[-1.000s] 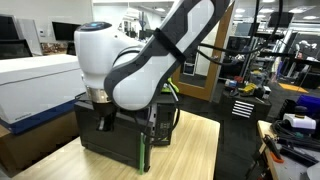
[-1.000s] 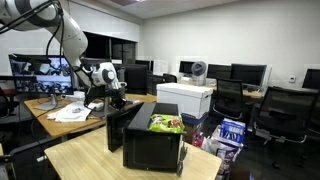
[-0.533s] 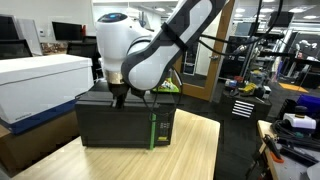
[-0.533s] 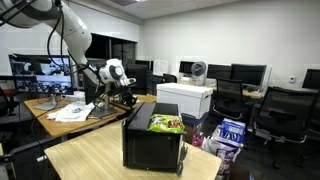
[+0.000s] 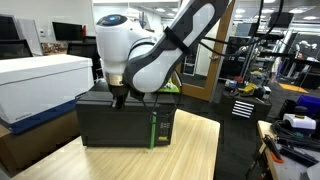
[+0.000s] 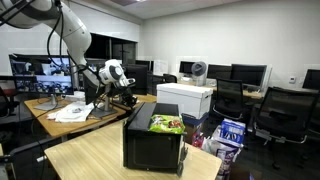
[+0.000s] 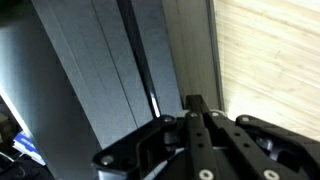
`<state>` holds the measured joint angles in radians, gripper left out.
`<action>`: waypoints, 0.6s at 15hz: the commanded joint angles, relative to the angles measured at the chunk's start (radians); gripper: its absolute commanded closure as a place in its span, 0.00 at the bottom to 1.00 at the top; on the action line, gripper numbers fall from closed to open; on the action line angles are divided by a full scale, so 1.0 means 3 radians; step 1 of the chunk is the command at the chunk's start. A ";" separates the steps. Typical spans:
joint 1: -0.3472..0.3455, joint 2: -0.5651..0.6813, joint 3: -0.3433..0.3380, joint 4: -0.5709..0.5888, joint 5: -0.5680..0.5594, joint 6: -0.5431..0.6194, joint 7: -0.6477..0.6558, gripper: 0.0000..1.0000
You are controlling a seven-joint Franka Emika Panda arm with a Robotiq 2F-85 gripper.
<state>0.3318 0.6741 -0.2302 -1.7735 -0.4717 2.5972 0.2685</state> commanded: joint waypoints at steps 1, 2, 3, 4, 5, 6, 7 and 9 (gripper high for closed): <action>0.0084 -0.0101 -0.0306 -0.0185 -0.0321 0.0054 0.0371 0.98; 0.0114 -0.0113 -0.0347 -0.0206 -0.0364 0.0064 0.0446 0.98; 0.0145 -0.0120 -0.0387 -0.0226 -0.0409 0.0082 0.0522 0.98; 0.0164 -0.0126 -0.0433 -0.0246 -0.0455 0.0079 0.0595 0.98; 0.0168 -0.0138 -0.0445 -0.0265 -0.0466 0.0088 0.0621 0.98; 0.0137 -0.0157 -0.0392 -0.0295 -0.0431 0.0088 0.0590 0.98; 0.0111 -0.0175 -0.0343 -0.0318 -0.0401 0.0089 0.0546 0.98; -0.0187 -0.0394 0.0172 -0.0515 0.0009 0.0161 0.0017 0.73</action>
<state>0.3736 0.6636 -0.2961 -1.8216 -0.5500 2.6285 0.4144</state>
